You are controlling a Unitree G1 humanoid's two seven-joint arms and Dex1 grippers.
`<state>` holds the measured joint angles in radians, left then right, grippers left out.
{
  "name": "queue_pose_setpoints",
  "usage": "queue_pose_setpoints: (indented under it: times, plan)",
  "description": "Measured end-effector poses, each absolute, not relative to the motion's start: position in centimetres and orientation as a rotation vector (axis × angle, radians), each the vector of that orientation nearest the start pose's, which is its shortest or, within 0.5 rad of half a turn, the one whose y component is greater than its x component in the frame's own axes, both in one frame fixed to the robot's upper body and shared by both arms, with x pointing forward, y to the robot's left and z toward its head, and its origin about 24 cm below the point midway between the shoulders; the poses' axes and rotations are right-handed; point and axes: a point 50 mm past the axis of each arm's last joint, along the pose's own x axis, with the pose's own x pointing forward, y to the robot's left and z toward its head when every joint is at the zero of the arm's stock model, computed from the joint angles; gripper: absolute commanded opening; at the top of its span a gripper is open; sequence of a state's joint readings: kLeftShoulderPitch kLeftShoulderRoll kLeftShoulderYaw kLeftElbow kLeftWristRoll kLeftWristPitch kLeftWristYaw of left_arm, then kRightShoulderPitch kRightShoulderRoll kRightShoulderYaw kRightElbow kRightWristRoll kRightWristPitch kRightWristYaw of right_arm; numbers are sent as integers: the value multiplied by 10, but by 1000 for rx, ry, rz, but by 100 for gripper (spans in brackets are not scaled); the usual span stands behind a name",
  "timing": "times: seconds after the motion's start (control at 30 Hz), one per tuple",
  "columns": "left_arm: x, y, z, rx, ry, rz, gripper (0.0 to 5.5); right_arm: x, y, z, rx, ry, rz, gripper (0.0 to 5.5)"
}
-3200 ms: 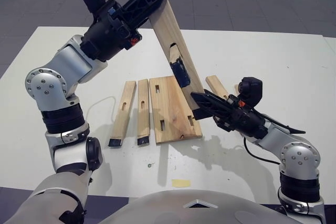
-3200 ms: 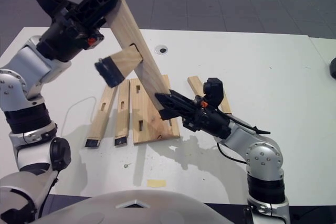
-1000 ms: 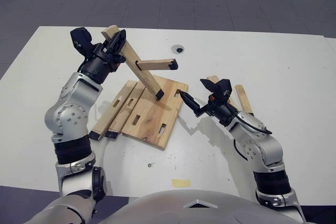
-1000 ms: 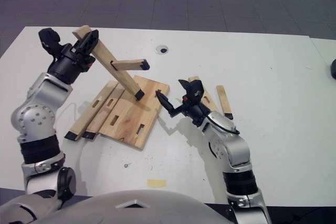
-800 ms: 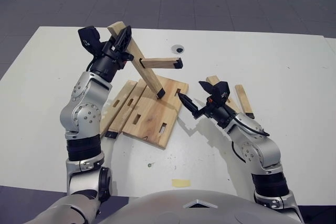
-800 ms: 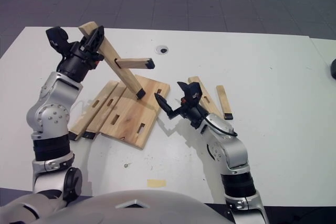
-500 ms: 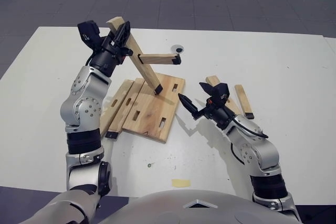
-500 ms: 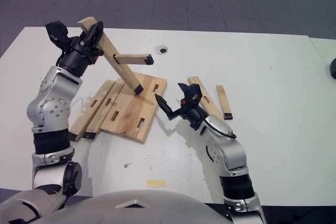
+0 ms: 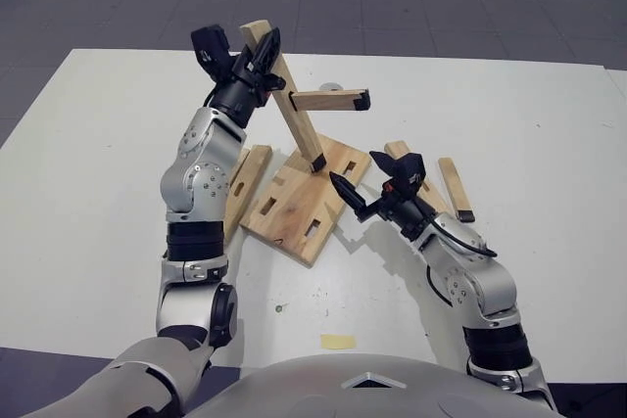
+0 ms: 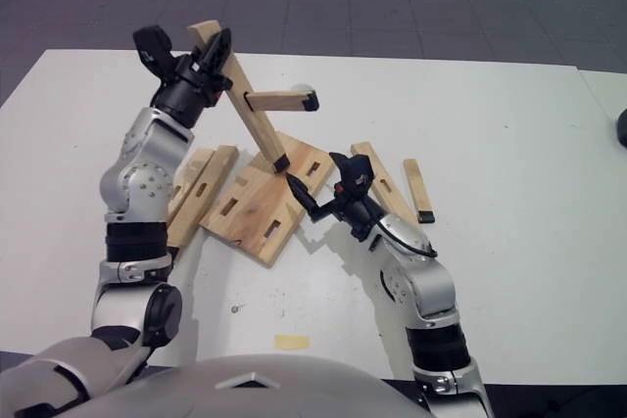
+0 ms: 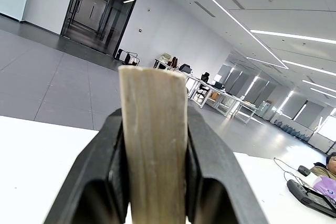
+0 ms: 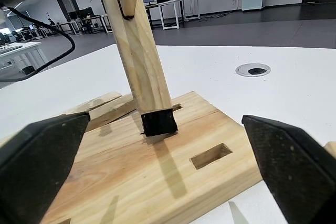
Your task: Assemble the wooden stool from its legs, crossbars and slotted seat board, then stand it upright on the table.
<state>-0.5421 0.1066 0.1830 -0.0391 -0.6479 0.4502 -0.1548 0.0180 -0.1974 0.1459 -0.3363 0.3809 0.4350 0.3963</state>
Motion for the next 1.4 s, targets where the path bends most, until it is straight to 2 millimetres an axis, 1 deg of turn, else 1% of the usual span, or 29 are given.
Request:
queue_pose_setpoints:
  times: [0.07, 0.1, 0.17, 0.2, 0.23, 0.3, 0.37, 0.43, 0.47, 0.73, 0.87, 0.93, 1.07, 1.13, 1.4]
  plan:
    - [321, 150, 194, -501, -223, -418, 104, 230, -112, 74, 189, 139, 662, 540]
    - [314, 159, 205, -504, -242, -430, 104, 227, -112, 73, 193, 143, 658, 540]
    - [302, 173, 214, -510, -252, -438, 104, 223, -113, 69, 199, 159, 647, 540]
    - [296, 181, 214, -527, -238, -434, 104, 220, -113, 67, 202, 167, 639, 540]
    - [289, 190, 207, -556, -198, -421, 104, 217, -114, 66, 208, 171, 629, 540]
    - [281, 204, 193, -568, -134, -370, 104, 216, -115, 65, 221, 174, 608, 540]
    - [272, 220, 174, -561, -63, -296, 104, 213, -116, 65, 231, 171, 587, 540]
    - [266, 229, 161, -562, -18, -242, 104, 211, -120, 64, 234, 174, 569, 540]
    - [264, 231, 158, -567, -13, -230, 104, 211, -121, 64, 232, 174, 564, 540]
    - [262, 224, 156, -582, -47, -212, 104, 210, -126, 65, 217, 181, 568, 540]
    - [262, 216, 153, -596, -49, -209, 104, 210, -126, 65, 215, 187, 577, 540]
    - [261, 216, 153, -581, -56, -204, 104, 210, -125, 65, 217, 190, 582, 540]
    - [255, 217, 149, -536, -78, -212, 104, 209, -124, 66, 220, 188, 588, 540]
    - [249, 216, 148, -483, -93, -232, 104, 209, -125, 67, 212, 185, 590, 540]
    - [232, 194, 152, -272, -189, -339, 105, 209, -127, 67, 198, 188, 597, 540]
